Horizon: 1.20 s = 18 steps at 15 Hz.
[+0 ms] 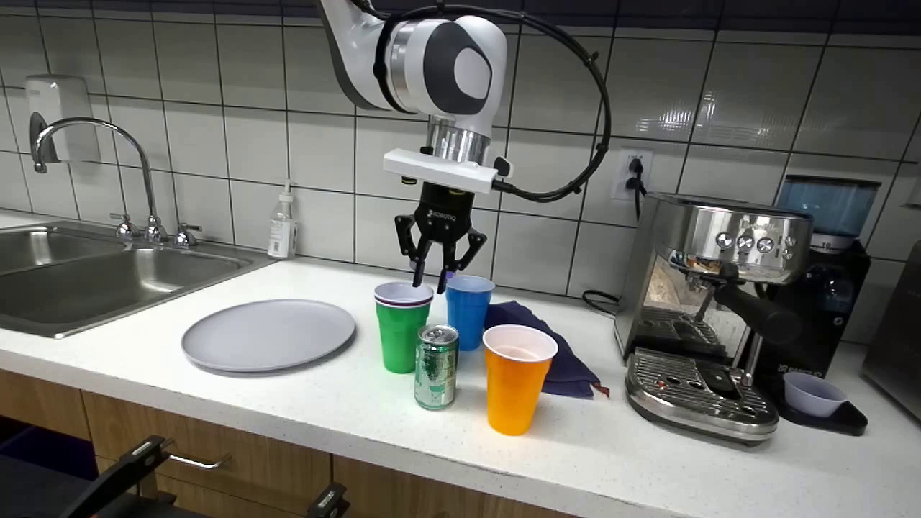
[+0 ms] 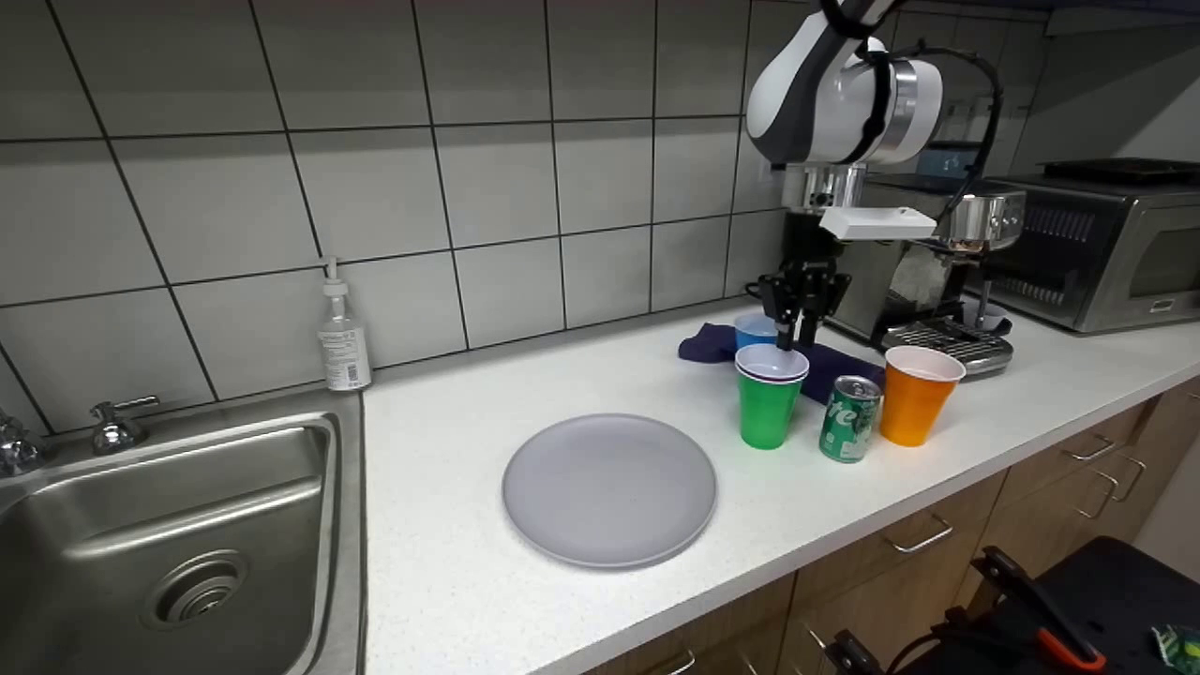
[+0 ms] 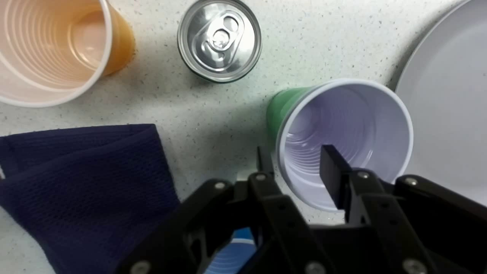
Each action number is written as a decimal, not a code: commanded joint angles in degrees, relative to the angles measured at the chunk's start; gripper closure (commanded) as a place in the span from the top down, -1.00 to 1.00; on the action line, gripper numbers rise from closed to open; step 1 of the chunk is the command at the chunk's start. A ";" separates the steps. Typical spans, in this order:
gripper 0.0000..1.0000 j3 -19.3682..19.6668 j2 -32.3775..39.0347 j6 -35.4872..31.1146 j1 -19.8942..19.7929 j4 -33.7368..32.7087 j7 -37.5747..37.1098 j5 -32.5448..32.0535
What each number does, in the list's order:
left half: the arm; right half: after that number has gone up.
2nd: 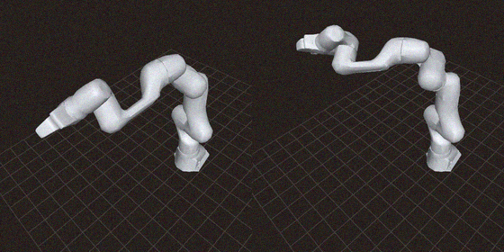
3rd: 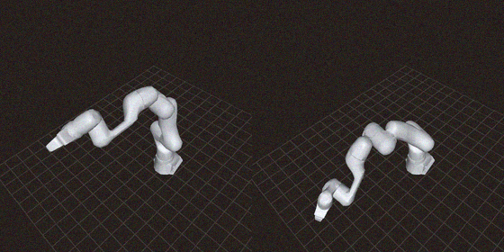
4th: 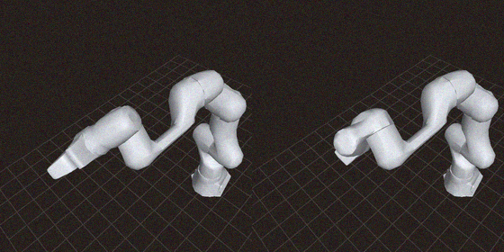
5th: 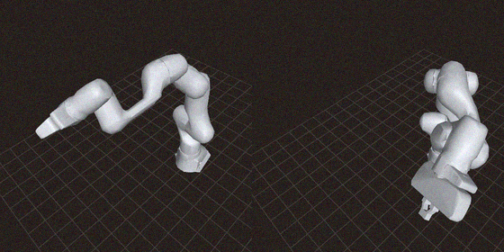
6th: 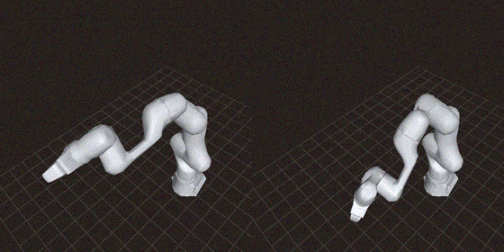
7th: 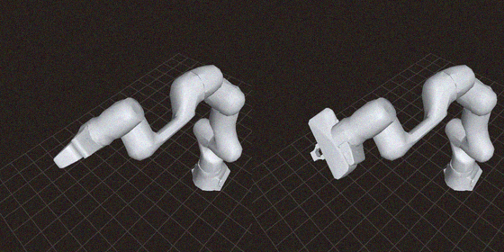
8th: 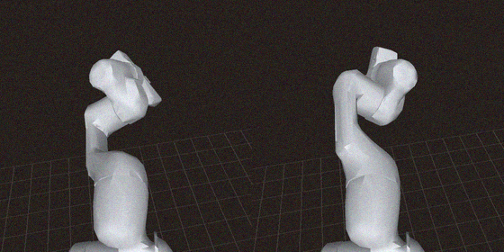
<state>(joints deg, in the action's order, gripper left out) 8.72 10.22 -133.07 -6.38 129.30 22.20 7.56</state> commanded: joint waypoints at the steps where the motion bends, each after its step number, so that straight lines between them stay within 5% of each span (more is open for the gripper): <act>1: 0.40 -1.50 -0.38 -0.10 -1.33 -0.22 -0.63 0.39; 5: 0.97 -1.70 -1.53 0.15 -1.40 0.20 -0.11 0.72; 18: 1.00 -1.82 -0.06 0.14 -1.25 -0.04 -0.29 -0.36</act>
<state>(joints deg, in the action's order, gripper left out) 8.14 10.22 -133.07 -6.41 129.35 22.20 7.56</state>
